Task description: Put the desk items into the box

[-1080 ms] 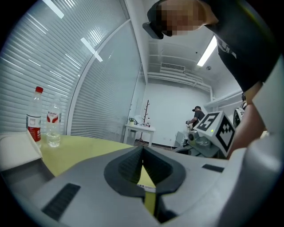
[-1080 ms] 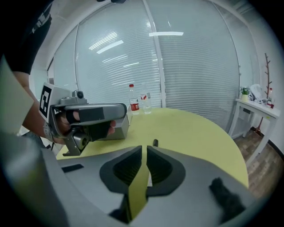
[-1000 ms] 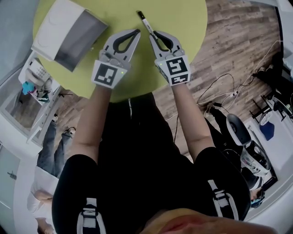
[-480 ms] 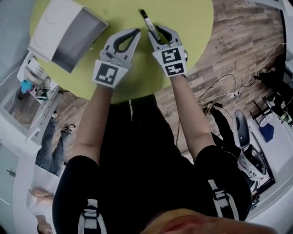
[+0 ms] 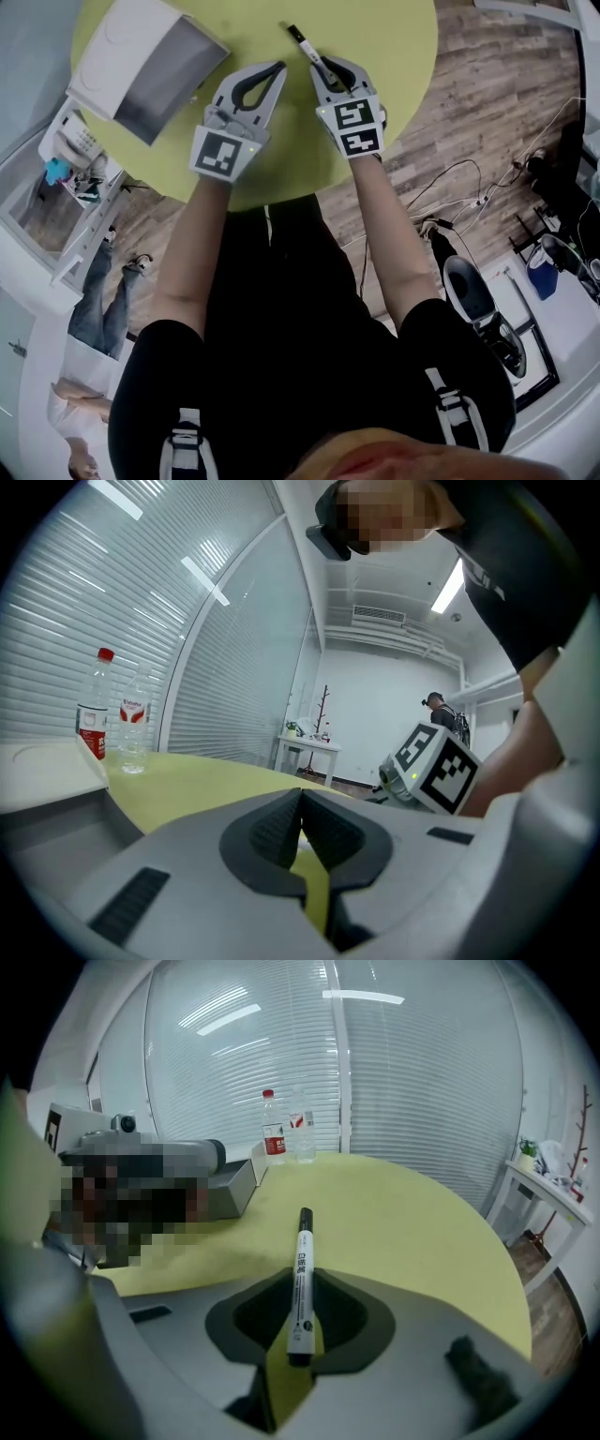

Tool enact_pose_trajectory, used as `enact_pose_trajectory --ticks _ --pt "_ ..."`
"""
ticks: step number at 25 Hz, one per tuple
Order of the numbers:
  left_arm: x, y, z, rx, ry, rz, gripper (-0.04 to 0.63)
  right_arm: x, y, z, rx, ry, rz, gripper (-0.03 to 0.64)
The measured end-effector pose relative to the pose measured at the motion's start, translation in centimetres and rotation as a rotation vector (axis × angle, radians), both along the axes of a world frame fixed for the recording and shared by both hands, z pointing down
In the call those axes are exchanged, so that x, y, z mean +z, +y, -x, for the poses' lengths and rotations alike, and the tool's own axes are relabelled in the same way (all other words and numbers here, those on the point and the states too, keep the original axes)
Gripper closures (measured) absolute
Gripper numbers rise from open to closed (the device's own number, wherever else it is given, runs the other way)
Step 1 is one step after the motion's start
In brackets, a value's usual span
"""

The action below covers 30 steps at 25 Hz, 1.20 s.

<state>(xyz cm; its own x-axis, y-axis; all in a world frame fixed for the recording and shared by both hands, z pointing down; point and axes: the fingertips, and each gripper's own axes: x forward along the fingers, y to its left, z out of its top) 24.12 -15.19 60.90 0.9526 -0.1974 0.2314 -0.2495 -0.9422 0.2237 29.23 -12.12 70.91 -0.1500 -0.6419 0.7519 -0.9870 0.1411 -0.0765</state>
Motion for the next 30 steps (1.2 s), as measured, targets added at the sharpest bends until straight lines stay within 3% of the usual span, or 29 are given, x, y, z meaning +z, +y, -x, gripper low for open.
enact_pose_trajectory --ticks 8,14,30 --pt "-4.7 -0.5 1.3 -0.029 0.0 -0.047 0.583 -6.2 -1.1 0.5 -0.033 -0.001 -0.068 0.543" --pt "-8.9 -1.7 3.8 -0.115 0.008 -0.08 0.583 -10.4 -2.5 3.2 -0.12 -0.019 -0.115 0.545" --pt "-12.0 -3.8 18.8 -0.491 -0.033 -0.086 0.583 -15.0 -7.5 18.6 -0.619 -0.06 -0.158 0.545"
